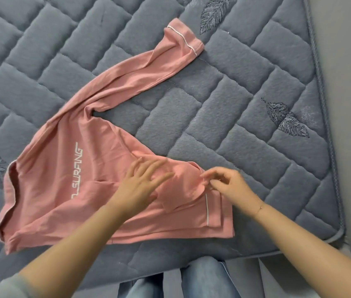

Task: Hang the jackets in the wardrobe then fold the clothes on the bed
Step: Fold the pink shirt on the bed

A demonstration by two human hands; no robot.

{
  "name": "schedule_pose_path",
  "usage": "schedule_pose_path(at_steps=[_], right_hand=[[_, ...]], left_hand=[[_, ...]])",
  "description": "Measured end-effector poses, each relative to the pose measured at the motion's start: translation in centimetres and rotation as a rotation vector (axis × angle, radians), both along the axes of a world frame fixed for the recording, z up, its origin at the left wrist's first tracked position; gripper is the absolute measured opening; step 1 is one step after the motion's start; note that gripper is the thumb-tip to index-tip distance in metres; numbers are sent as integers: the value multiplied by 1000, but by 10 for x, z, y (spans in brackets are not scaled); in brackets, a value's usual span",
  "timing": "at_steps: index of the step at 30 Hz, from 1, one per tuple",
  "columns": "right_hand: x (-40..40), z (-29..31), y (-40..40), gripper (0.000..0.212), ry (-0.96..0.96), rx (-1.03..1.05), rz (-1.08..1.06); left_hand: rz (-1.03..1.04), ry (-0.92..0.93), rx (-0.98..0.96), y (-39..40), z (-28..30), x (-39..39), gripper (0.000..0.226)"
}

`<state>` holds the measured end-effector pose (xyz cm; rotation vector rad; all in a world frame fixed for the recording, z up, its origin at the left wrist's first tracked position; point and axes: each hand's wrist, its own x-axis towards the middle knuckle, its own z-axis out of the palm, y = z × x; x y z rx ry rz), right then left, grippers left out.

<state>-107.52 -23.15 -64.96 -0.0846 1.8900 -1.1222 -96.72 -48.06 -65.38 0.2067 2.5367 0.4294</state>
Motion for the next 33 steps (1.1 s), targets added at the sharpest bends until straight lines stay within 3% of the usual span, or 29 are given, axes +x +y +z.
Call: schedule_pose_path(at_steps=[1, 3, 6, 8, 11, 14, 18, 22, 25, 30, 33], right_hand=[[-6, -5, -1, 35, 76, 46, -112], [-19, -12, -6, 36, 192, 101, -140], [-32, -16, -22, 68, 261, 32, 219], [-39, -18, -39, 78, 345, -24, 523], [-49, -20, -59, 72, 259, -47, 781], [-53, -17, -63, 55, 178, 86, 1023], [-50, -10, -51, 36, 292, 134, 1206], [-46, -8, -27, 17, 323, 75, 1138], [-44, -9, -6, 8, 245, 42, 907], [-39, -14, 19, 14, -144, -17, 355], [-33, -18, 22, 32, -232, -53, 203]], left_hand=[[-45, 3, 11, 11, -2, 3, 85], [-77, -9, 52, 27, -4, 6, 87], [34, 59, 144, 38, -3, 4, 66], [112, 154, 251, 36, 0, 3, 47], [86, 181, 368, 28, 16, 9, 43], [59, 121, 413, 11, 33, 25, 49], [137, 22, 401, -6, 44, 39, 42], [228, 5, 449, -7, 51, 50, 40], [375, 41, 507, -6, 55, 50, 37], [430, 165, 585, -6, 61, 24, 32], [422, 199, 612, -3, 66, -2, 30]])
